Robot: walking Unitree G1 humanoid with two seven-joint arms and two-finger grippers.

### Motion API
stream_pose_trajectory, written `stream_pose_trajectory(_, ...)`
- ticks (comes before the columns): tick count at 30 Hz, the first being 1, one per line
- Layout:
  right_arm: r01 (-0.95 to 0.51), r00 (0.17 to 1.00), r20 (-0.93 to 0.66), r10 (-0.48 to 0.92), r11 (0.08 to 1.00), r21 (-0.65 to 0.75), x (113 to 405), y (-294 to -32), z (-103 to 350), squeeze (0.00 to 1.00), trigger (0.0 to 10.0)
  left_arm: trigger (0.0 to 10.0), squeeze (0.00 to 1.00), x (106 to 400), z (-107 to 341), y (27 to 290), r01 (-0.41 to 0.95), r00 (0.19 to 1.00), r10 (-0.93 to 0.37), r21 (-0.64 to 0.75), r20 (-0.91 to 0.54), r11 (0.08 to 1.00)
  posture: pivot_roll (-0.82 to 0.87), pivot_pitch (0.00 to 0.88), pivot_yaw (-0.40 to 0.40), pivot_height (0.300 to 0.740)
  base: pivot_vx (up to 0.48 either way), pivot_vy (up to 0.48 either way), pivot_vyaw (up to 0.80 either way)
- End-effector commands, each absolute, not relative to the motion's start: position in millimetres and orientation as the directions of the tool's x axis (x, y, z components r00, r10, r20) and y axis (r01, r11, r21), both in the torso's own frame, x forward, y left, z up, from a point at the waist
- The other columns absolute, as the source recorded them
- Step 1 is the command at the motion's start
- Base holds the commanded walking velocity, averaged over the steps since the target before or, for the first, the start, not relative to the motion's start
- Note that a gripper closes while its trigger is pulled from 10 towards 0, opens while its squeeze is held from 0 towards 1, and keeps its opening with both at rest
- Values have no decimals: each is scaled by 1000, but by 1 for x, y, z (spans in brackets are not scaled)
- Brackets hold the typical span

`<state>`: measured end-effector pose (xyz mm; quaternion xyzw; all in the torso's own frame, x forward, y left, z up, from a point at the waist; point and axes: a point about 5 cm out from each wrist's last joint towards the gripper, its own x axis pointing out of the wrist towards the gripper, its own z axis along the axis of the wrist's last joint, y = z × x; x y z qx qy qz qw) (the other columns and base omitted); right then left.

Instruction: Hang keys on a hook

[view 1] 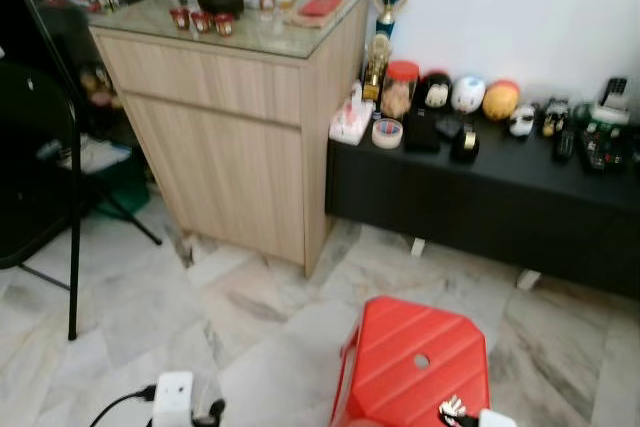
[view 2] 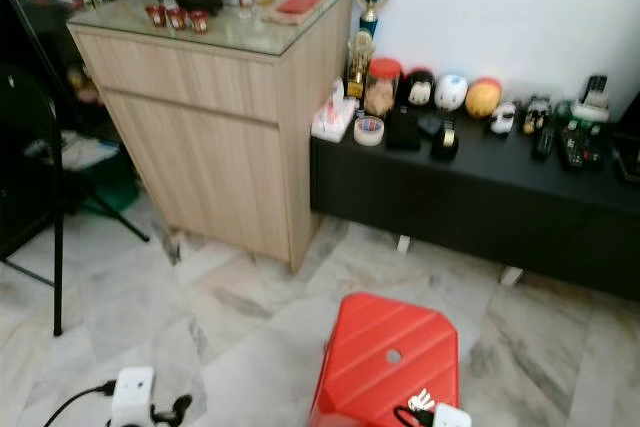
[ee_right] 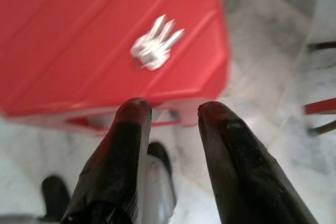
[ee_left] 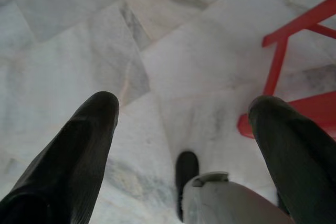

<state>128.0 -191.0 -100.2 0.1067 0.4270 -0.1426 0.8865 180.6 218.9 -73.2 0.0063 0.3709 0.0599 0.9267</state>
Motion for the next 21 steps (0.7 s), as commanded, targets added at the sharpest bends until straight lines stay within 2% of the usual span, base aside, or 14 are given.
stream_pose_trajectory(1, 284, 756, -634, -161, 954, 97, 183, -181, -75, 0, 10000, 10000, 0, 170, -77, 223, -117, 698, 130, 66, -705, 991, 63, 0, -48, 740, 0, 0, 0)
stream_pose_trajectory(2, 262, 805, -570, -163, 960, 95, 202, -178, -63, 0, 10000, 10000, 0, 170, -77, 224, -115, 700, 131, 71, -702, 991, 62, 0, -49, 740, 0, 0, 0)
stream_pose_trajectory(4, 241, 860, -483, -167, 966, 95, 220, -176, -49, 0, 10000, 10000, 0, 172, -75, 224, -112, 715, 133, 76, -686, 991, 61, 0, -51, 740, 0, 0, 0)
stream_pose_trajectory(8, 216, 907, -390, -156, 970, 114, 232, -174, -36, 0, 10000, 10000, 0, 184, -67, 225, -101, 766, 134, 88, -629, 991, 60, 0, -55, 740, 0, 0, 0)
stream_pose_trajectory(14, 216, 944, -283, -172, 967, 134, 240, -174, -21, 0, 10000, 10000, 0, 214, -42, 224, -96, 881, 123, 82, -457, 992, 70, 0, -63, 740, 0, 0, 0)
stream_pose_trajectory(21, 193, 960, -224, -168, 976, 98, 234, -174, -15, 0, 10000, 10000, 0, 233, -20, 223, -104, 948, 123, 78, -295, 992, 65, 0, -67, 740, 0, 0, 0)
